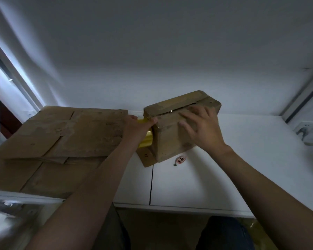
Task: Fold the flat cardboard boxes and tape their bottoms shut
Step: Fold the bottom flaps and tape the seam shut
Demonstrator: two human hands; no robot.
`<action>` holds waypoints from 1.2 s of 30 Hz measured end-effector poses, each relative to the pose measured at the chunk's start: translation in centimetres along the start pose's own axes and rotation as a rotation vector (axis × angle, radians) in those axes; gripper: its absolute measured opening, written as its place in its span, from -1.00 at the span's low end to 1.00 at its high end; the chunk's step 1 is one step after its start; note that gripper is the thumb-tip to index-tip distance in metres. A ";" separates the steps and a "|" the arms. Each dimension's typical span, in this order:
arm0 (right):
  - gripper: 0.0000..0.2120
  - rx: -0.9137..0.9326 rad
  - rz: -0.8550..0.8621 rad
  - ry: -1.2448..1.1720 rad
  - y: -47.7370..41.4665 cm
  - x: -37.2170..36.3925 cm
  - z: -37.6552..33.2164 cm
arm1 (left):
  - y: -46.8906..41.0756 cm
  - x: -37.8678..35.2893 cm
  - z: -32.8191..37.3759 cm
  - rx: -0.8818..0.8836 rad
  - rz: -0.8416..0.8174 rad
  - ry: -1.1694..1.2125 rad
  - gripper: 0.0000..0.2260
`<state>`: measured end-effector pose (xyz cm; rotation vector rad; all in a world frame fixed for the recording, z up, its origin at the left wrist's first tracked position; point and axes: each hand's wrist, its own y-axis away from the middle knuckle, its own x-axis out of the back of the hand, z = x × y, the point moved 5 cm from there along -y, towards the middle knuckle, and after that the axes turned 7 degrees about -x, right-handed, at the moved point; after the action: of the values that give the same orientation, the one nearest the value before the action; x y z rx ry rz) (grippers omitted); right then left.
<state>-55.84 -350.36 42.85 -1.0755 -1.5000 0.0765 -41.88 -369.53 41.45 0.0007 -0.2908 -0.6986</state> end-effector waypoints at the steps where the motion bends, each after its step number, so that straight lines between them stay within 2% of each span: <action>1: -0.57 -0.079 -0.042 0.039 -0.4 0.3 1.6 | -0.2 -0.1 0.3 -0.004 -0.007 -0.013 -0.17; 3: -0.53 -0.205 -0.197 0.101 -1.1 0.3 4.6 | -0.5 -0.3 1.1 -0.017 -0.011 -0.052 -0.21; 5: -0.51 -0.234 -0.283 0.144 -1.5 0.6 6.3 | -0.7 -0.8 2.0 -0.029 -0.023 -0.083 -0.25; 8: -0.58 -0.276 -0.261 0.204 -1.9 1.8 7.4 | -1.3 -1.8 3.3 -0.039 -0.029 -0.049 -0.35; 10: -0.60 -0.327 -0.235 0.206 -2.3 2.7 8.0 | -1.7 -1.7 4.4 -0.073 0.018 -0.019 -0.48; 12: -0.55 -0.365 -0.243 0.141 -2.8 3.3 8.7 | -1.6 -1.2 5.5 -0.144 0.102 0.030 -0.59; 17: -0.62 -0.482 -0.334 -0.187 -3.5 3.3 9.5 | 1.8 -1.0 6.1 -0.319 0.129 -0.048 -0.59; 23: -0.70 -0.486 -0.251 -0.170 -2.0 5.2 8.7 | 5.4 -3.9 3.4 -0.258 -0.003 -0.043 -0.64; 25: -0.80 -0.433 -0.203 -0.133 -1.1 6.2 7.6 | 5.6 -5.1 2.9 -0.241 -0.031 -0.030 -0.65; 29: -0.84 -0.296 -0.076 -0.007 -1.4 8.4 6.2 | 5.3 -7.1 3.2 -0.241 -0.054 -0.021 -0.67; 31: -0.78 -0.315 -0.163 -0.011 -2.1 7.6 7.7 | 5.3 -7.7 3.4 -0.244 -0.058 -0.016 -0.66; 34: -0.65 -0.473 -0.378 -0.195 -2.3 5.4 10.3 | 5.3 -8.3 3.5 -0.235 -0.059 -0.005 -0.67; 36: -0.68 -0.512 -0.384 -0.310 -2.1 5.2 10.8 | 5.3 -8.7 3.4 -0.221 -0.071 0.011 -0.67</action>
<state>-64.95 -342.65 45.06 -1.1873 -2.0506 -0.4501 -45.72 -359.64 42.95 -0.1963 -0.2031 -0.7978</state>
